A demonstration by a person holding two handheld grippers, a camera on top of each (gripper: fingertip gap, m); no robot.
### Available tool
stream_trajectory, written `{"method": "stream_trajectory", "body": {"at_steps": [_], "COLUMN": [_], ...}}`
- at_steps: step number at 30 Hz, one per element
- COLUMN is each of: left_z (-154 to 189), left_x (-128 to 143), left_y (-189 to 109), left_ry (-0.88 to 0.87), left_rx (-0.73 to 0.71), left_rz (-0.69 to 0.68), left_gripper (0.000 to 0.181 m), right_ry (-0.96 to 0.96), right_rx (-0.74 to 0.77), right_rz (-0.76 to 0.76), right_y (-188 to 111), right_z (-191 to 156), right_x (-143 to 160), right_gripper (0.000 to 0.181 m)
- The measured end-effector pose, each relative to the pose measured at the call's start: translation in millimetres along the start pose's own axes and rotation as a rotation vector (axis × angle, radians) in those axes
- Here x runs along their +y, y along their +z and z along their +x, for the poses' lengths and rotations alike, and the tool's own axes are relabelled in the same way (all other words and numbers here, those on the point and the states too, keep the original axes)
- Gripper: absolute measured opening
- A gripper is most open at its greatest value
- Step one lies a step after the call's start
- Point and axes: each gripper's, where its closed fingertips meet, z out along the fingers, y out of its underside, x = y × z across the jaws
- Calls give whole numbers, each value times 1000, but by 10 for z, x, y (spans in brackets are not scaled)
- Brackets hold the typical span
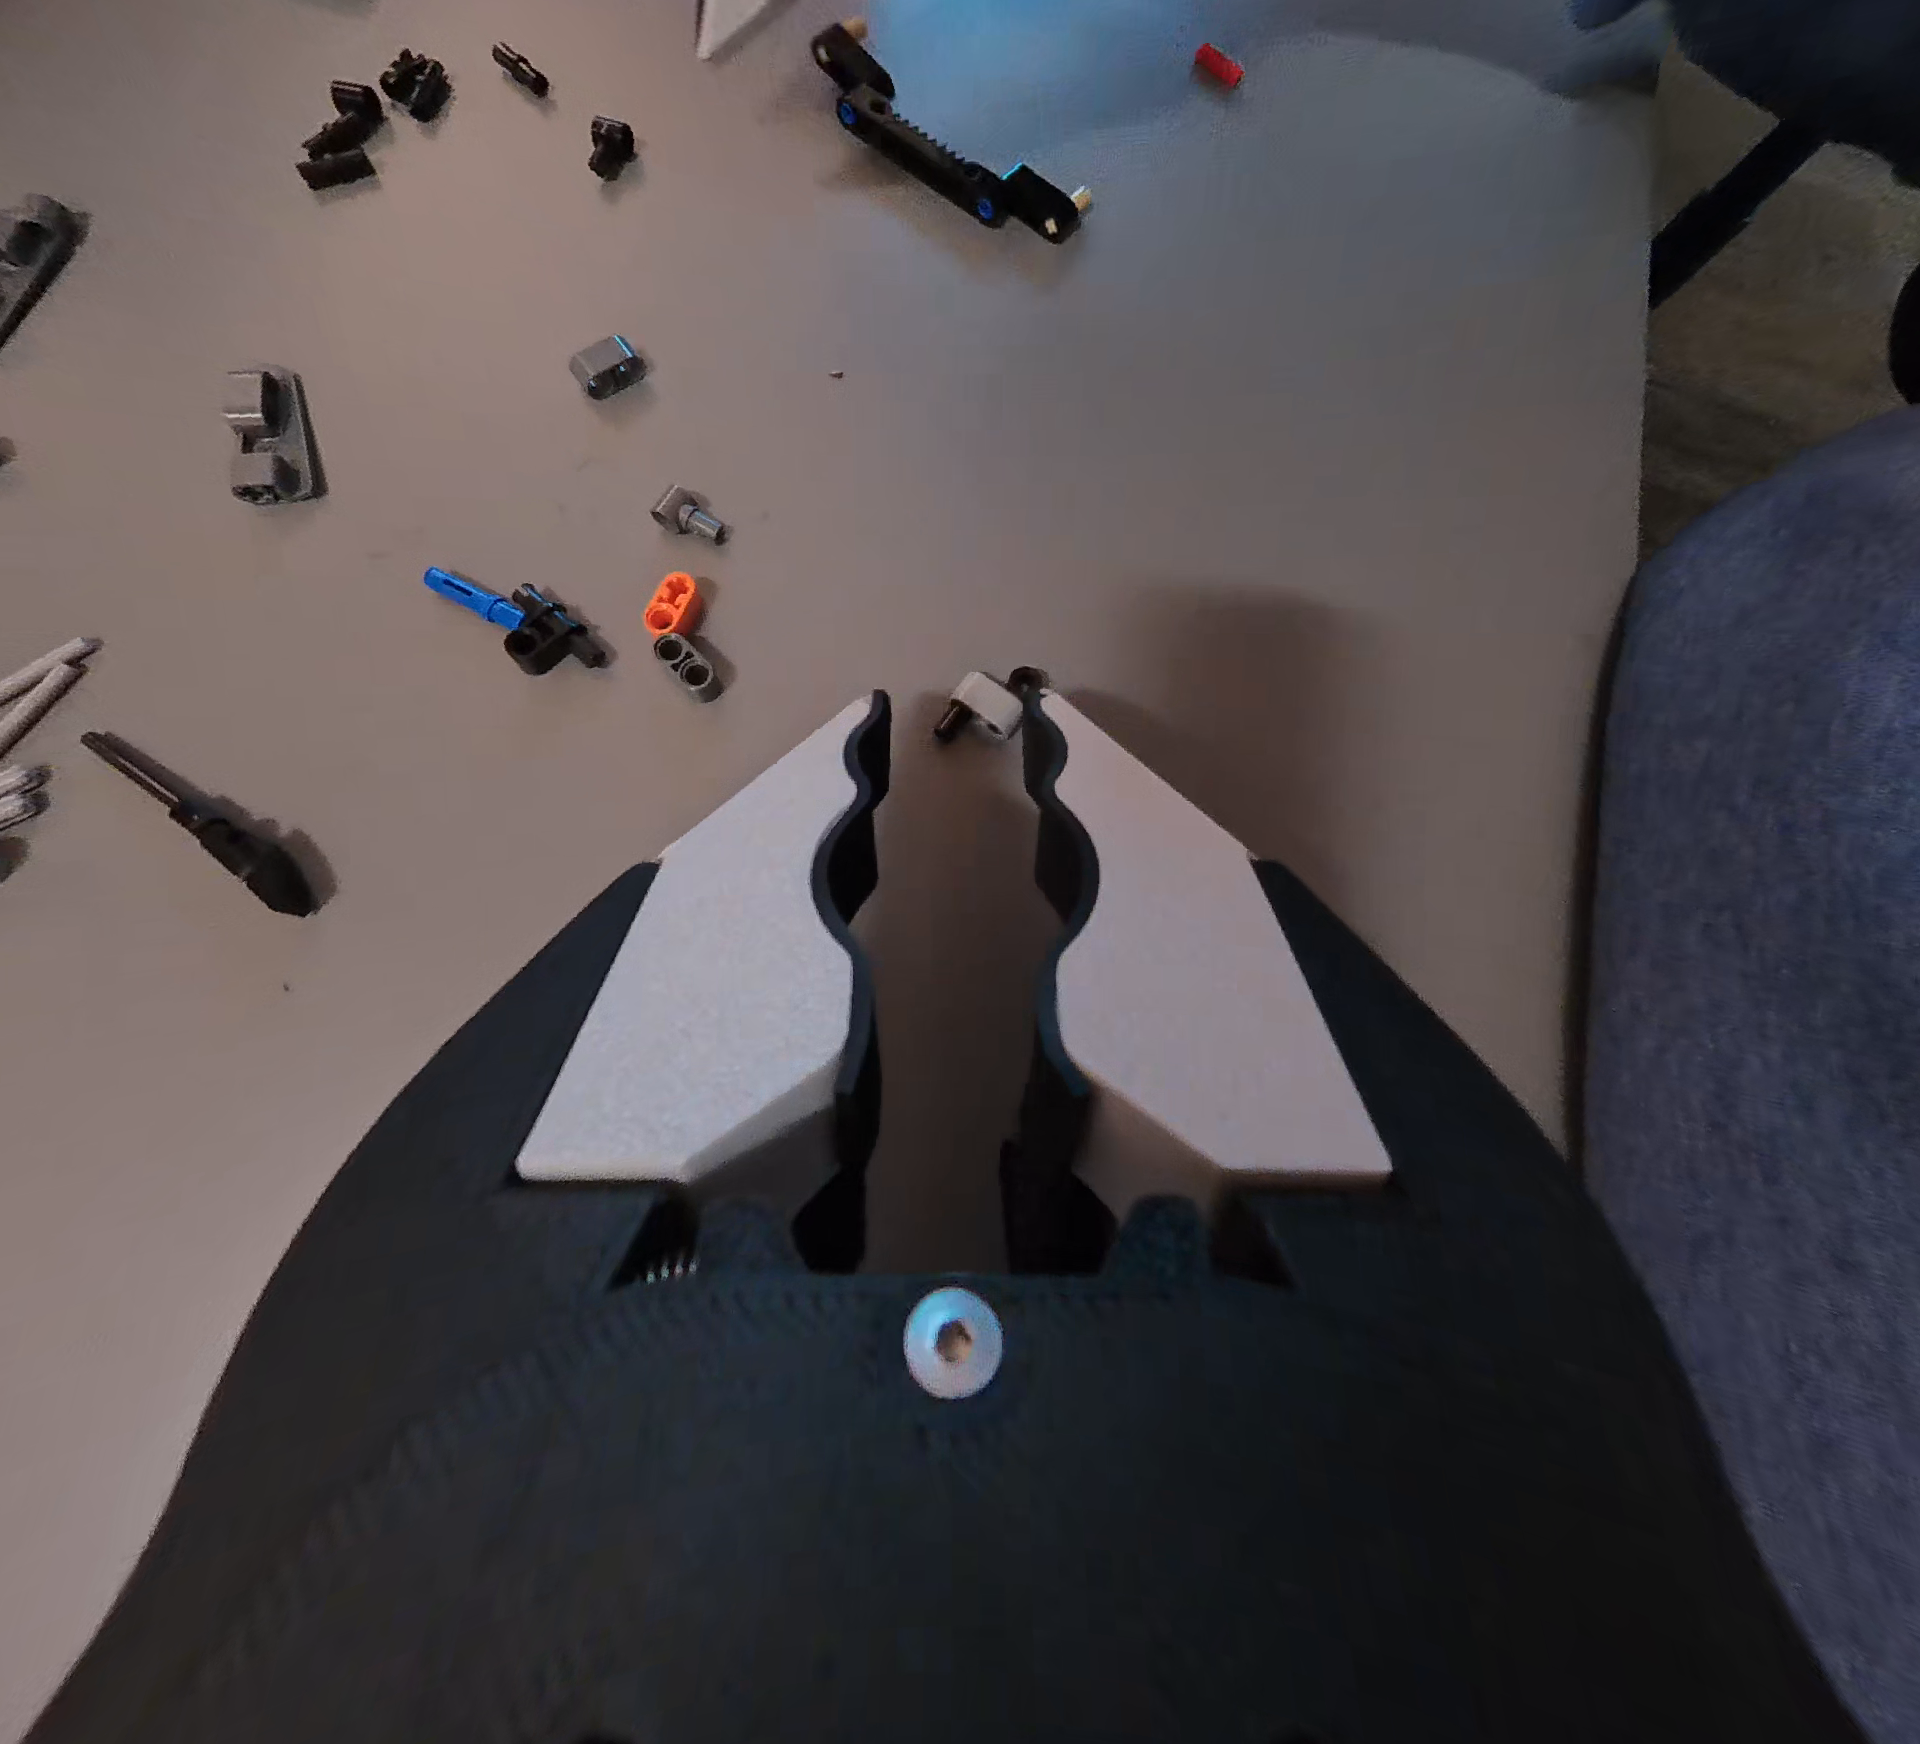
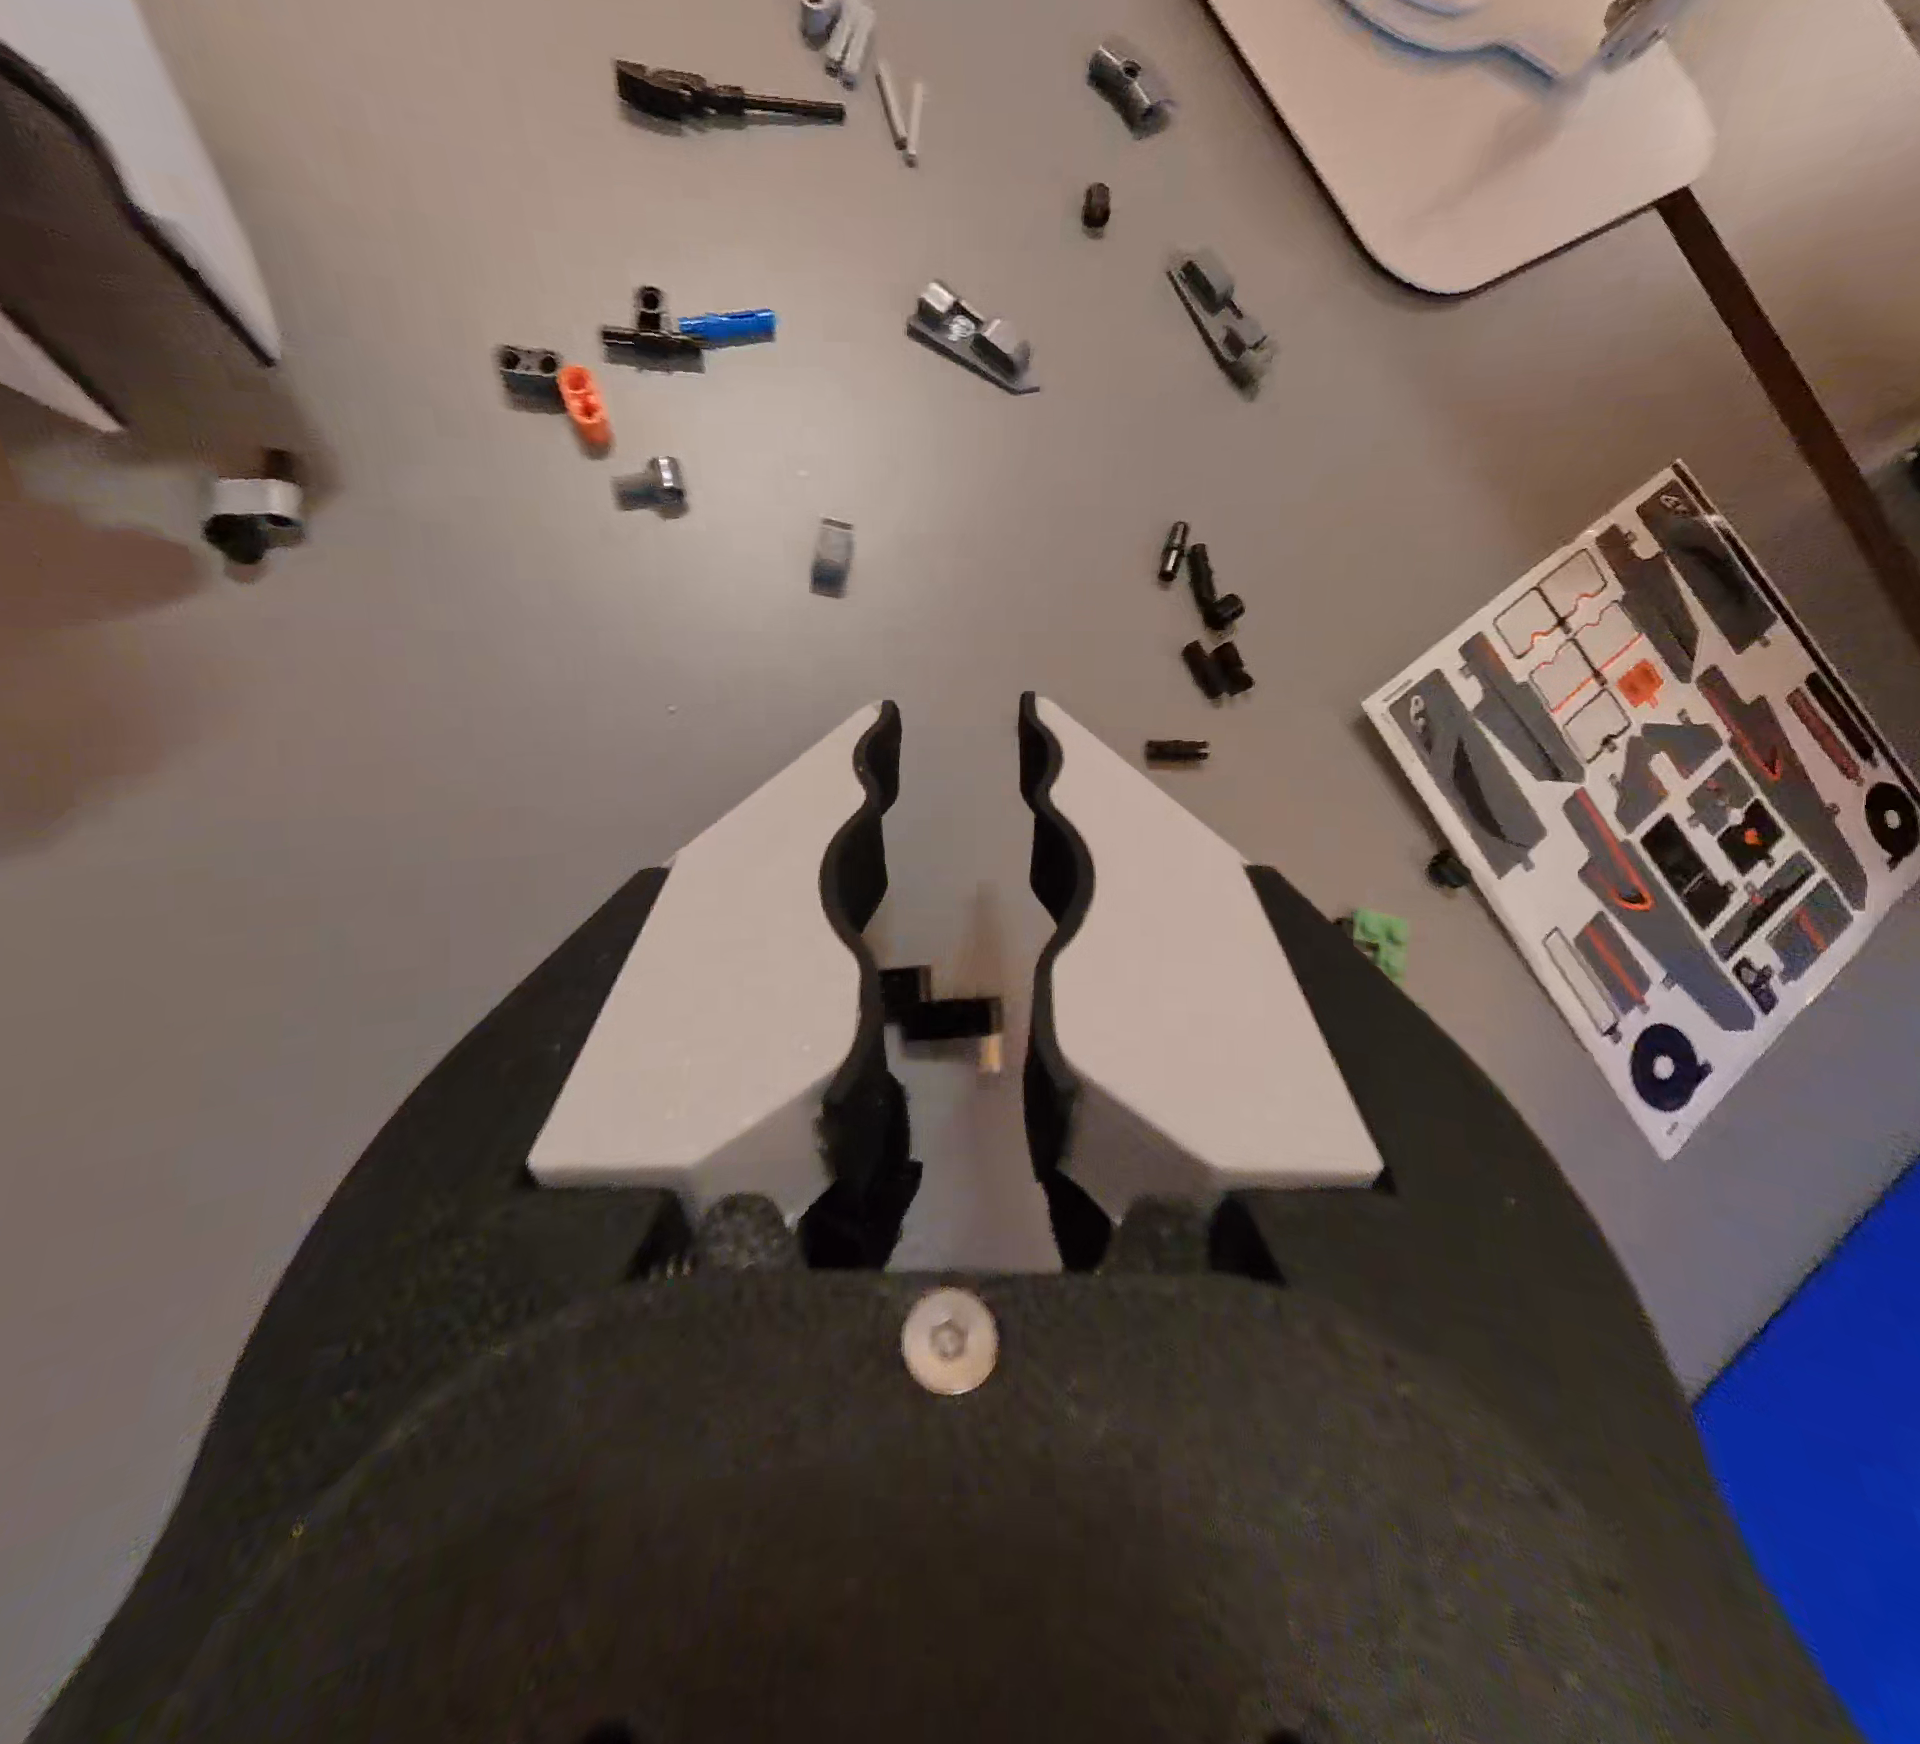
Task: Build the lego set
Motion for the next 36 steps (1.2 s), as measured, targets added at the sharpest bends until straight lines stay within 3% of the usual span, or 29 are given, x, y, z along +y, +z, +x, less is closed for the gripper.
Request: {"method": "stream_trajectory", "body": {"at_steps": [11, 23, 30, 36], "left_z": [-101, -141, -257, -473], "left_x": [-24, -97, -174, -522], "left_y": [-9, -15, -82, -342], "left_ry": [-22, -26, -13, 68], "left_rx": [-22, -5, -53, -191], "left_rz": [29, 60, 97, 212], "left_gripper": [23, 23, 23, 25], "right_ry": [26, 90, 99, 57], "right_rx": [-15, -40, -79, -209], "right_rz": [-69, -106, -27, 146], "right_y": [554, 787, 656, 107], "right_z": [463, 526, 449, -64], "right_x": [-118, -30, -183, -823], "right_gripper": [13, 4, 1, 1]}}
